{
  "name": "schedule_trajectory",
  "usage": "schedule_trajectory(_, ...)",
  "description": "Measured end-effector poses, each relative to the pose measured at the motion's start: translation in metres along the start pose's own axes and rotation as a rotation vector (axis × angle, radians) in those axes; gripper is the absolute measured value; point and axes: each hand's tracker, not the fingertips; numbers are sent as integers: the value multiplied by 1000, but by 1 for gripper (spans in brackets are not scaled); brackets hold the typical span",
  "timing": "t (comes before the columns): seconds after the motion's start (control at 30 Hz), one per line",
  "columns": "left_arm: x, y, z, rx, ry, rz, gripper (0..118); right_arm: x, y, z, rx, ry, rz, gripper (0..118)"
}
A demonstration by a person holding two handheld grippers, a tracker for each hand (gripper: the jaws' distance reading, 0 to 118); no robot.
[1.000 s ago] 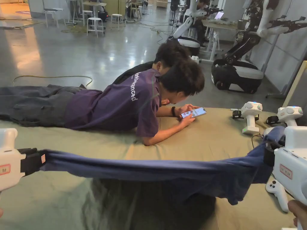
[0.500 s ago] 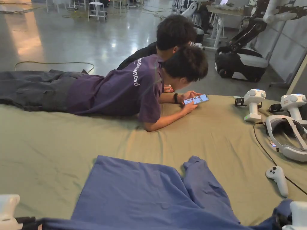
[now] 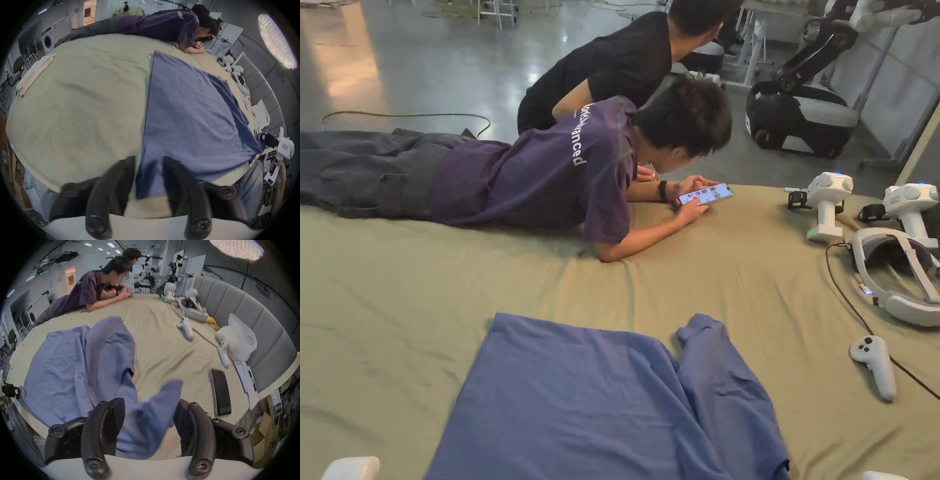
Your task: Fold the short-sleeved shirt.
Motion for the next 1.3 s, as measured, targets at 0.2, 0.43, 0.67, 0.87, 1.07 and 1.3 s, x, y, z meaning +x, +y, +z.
schedule_trajectory(0.2, 19, 41, 25, 264, 18, -37, 53, -30, 44, 13, 238, 15, 30, 66)
schedule_trajectory(0.43, 74, 91, 58, 637, 42, -85, 52, -88, 97, 32, 572, 81, -27, 66)
schedule_trajectory(0.67, 118, 106, 77, 875, 148, -194, 25, -129, 120, 55, 819, 80, -60, 21)
schedule_trajectory(0.87, 132, 109, 85, 931, 156, -223, 0, -137, 127, 57, 873, 60, -61, 0)
schedule_trajectory(1.07, 124, 118, 74, 894, 106, -185, 0, -138, 128, 46, 851, 78, -42, 0)
schedule_trajectory(1.3, 74, 168, -17, 517, 69, -99, 0, -133, 123, 20, 757, 95, -16, 0)
